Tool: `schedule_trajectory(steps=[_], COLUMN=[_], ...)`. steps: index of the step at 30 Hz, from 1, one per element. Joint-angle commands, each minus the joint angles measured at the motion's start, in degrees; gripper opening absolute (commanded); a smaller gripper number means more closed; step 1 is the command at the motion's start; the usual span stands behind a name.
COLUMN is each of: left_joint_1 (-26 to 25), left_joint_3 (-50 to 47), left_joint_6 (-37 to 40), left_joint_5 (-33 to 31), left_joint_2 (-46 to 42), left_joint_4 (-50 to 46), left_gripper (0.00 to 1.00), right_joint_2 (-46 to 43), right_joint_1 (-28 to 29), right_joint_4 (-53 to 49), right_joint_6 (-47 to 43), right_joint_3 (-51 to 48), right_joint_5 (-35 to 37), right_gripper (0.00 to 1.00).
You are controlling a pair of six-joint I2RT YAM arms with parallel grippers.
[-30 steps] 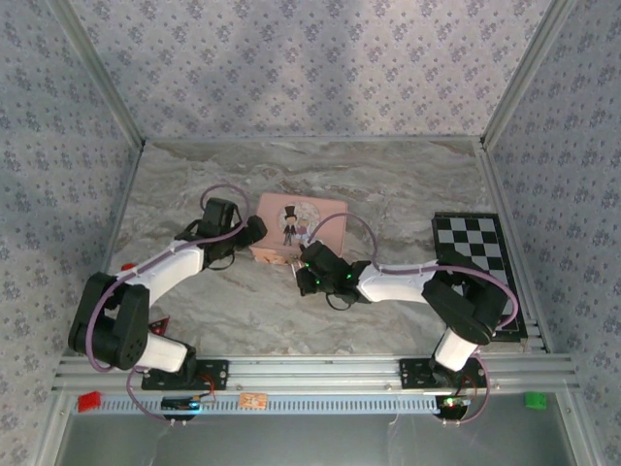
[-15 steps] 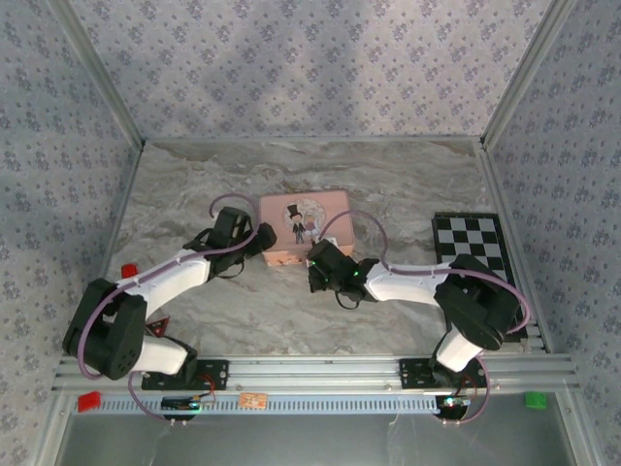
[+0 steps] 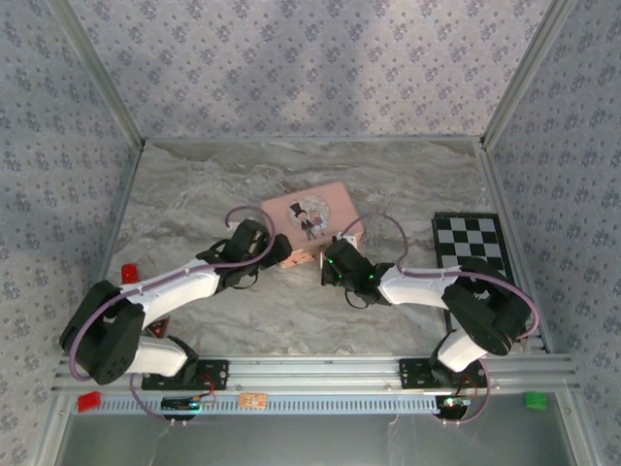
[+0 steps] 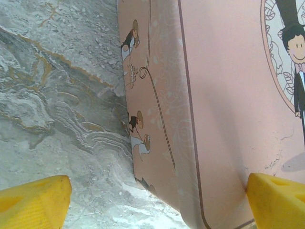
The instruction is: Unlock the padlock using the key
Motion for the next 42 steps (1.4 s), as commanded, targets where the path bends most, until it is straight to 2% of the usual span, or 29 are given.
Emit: schedule_trajectory(steps=[1, 8, 11, 15, 21, 25, 31, 42], left_joint_1=[-1.03, -1.75, 0.47, 5.31, 6.95, 7.06, 6.60, 5.41], left_joint_3=[-0.30, 3.05, 4.09, 6.04, 8.19, 9.55, 12.76, 9.63], left_joint_6=[-0.91, 1.28, 2.42, 3.54, 4.64, 3.75, 5.04, 4.08], left_joint_5=[-0.32, -2.37, -2.61, 0.89, 2.13, 4.38, 3.29, 1.06], left_joint_2=[1.08, -0.49, -1.68, -1.27, 1.78, 5.56, 11.03, 13.06], left_joint_4=[0.76, -2.37, -3.33, -4.58, -3.34, -1.10, -2.41, -1.38], left_gripper=[0.94, 0.97, 1.00, 1.00, 1.00, 1.00, 1.00, 1.00], right_joint_2=[-1.75, -1.33, -0.54, 0.42, 1.30, 1.75, 2.28, 2.48], right_joint_1=[-1.17, -2.54, -2.19, -2.09, -2.66, -3.29, -4.41, -6.97], right_joint_4=[6.63, 12.70, 15.33, 16.85, 19.32, 20.77, 19.99, 21.73], right_joint_6=[3.34, 7.25, 7.25, 8.81, 10.66, 11.43, 10.73, 9.24], right_joint_3=[-1.18, -3.66, -3.79, -4.19, -5.46, -5.79, -5.53, -5.35], right_joint_5=[0.76, 0.34, 0.05, -0.04, -0.60, -1.14, -1.23, -1.80], right_gripper=[0.00, 0.00, 0.00, 0.00, 0.00, 0.00, 0.00, 0.00])
